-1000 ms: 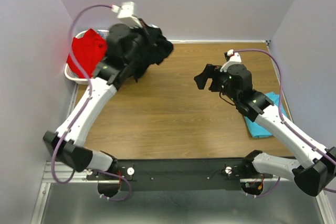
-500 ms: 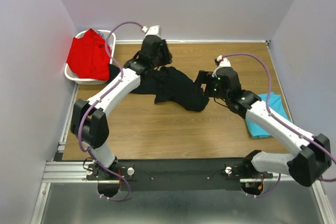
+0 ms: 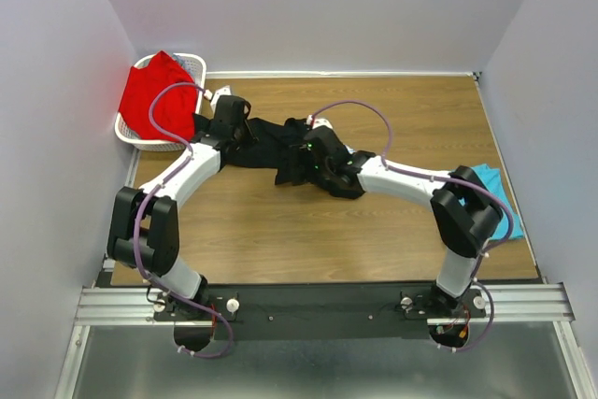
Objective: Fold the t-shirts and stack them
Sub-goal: Flatten the tshirt out
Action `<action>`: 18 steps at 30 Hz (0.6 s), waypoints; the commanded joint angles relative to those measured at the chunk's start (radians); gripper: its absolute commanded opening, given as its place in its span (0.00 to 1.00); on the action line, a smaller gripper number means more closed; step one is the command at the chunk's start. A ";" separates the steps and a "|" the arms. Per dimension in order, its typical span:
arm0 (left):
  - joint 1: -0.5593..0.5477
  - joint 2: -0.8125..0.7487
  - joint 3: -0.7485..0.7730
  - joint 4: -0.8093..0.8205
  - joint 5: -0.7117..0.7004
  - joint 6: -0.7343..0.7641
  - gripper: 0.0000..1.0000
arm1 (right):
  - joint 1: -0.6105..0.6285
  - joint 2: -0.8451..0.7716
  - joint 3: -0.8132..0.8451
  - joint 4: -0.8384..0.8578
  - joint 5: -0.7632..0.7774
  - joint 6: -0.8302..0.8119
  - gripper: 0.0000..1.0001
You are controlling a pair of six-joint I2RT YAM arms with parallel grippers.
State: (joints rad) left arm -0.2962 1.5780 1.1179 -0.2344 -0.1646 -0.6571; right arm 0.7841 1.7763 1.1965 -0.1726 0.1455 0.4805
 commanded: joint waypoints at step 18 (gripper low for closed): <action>0.086 -0.182 -0.075 0.024 0.027 0.028 0.40 | 0.130 0.337 0.271 0.055 0.192 -0.091 0.75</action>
State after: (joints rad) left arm -0.2169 1.4261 1.0626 -0.2253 -0.1593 -0.6476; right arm 0.9096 2.0682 1.4277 -0.1223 0.2634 0.3992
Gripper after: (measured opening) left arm 0.405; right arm 0.791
